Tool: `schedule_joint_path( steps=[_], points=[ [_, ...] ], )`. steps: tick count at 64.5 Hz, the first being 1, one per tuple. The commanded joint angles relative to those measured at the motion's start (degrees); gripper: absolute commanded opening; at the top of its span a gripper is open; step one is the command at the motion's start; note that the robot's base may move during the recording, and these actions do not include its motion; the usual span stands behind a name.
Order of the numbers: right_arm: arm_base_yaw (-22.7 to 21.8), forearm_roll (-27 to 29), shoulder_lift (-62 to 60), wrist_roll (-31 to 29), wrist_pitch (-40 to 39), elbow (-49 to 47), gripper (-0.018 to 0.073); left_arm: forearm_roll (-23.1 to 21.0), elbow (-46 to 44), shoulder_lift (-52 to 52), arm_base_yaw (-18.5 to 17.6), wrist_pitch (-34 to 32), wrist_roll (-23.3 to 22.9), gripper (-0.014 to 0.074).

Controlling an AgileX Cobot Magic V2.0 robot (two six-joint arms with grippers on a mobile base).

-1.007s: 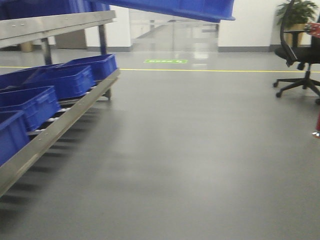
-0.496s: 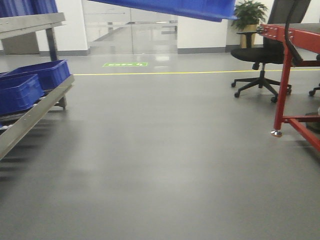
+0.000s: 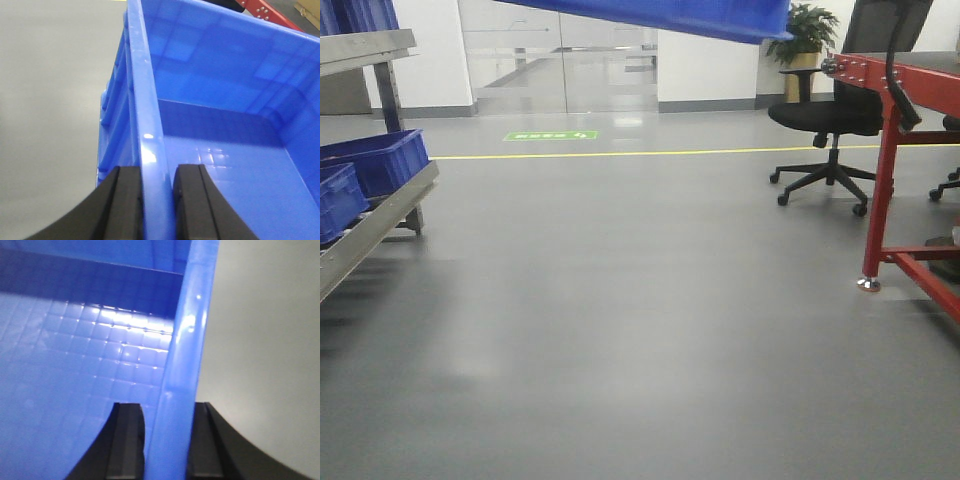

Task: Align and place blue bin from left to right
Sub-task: 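Turn the base toward the open floor carrying the bin in both grippers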

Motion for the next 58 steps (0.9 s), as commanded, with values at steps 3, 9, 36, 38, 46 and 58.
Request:
schedule_joint_path(
  steps=[3,9,36,38,46,58],
  points=[
    [-0.18,-0.90,-1.62,-2.05,-4.03,-1.16,-0.0152,0.07,-0.88,-1.13,-0.04,-6.99,0.94,-0.0111],
    [-0.18,-0.90,-1.62,-2.05,-4.03,-1.16,-0.0152,0.07,-0.88,-1.13,-0.04,-6.99,0.94,-0.0111],
    [-0.18,-0.90,-1.62,-2.05,-4.03,-1.16,-0.0152,0.07,-0.88,-1.13,-0.04,-6.99,0.94,-0.0111],
    [-0.18,-0.90,-1.62,-2.05,-4.03,-1.16,-0.0152,0.07,-0.88,-1.13,-0.04,-6.99,0.94,-0.0111],
    [-0.18,-0.90,-1.62,-2.05,-4.03,-1.16,-0.0152,0.07,-0.88,-1.13,-0.04,-6.99,0.94,-0.0111],
    [-0.18,-0.90,-1.62,-2.05,-4.03,-1.16,-0.0152,0.07,-0.88,-1.13,-0.04,-6.99,0.94,-0.0111]
  ],
)
